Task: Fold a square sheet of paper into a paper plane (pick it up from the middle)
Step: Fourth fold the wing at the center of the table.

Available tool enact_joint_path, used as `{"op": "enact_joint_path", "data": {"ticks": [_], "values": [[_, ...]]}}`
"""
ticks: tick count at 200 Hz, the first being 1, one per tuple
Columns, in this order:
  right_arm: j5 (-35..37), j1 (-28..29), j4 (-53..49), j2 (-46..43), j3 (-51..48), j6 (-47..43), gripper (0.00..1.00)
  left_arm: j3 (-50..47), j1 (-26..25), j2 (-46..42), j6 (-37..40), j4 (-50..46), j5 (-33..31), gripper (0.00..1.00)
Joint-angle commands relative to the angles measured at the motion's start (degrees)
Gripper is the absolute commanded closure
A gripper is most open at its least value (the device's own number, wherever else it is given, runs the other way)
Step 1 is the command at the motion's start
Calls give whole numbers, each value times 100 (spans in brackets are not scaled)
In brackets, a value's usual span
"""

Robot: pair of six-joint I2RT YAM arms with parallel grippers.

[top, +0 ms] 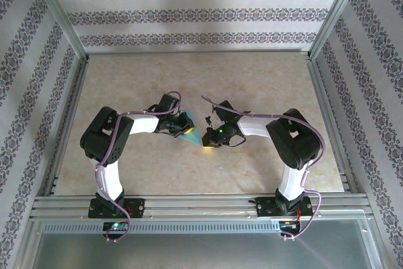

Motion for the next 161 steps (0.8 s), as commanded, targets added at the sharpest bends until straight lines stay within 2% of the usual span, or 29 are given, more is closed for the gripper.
{"op": "enact_joint_path", "data": {"ticks": [1, 28, 58, 95, 161], "values": [[179, 91, -521, -237, -325, -68, 96, -336, 59, 658, 123, -1401, -971, 89], [281, 104, -328, -691, -102, 27, 96, -324, 61, 559, 226, -1324, -871, 89], [731, 162, 156, -1003, 143, 7, 94, -298, 58, 446, 320, -1238, -756, 89], [539, 192, 198, -395, 586, 295, 93, -306, 51, 428, 372, -981, -481, 89], [795, 316, 134, 367, 1052, 296, 97, -261, 46, 357, 546, -949, -357, 89]]}}
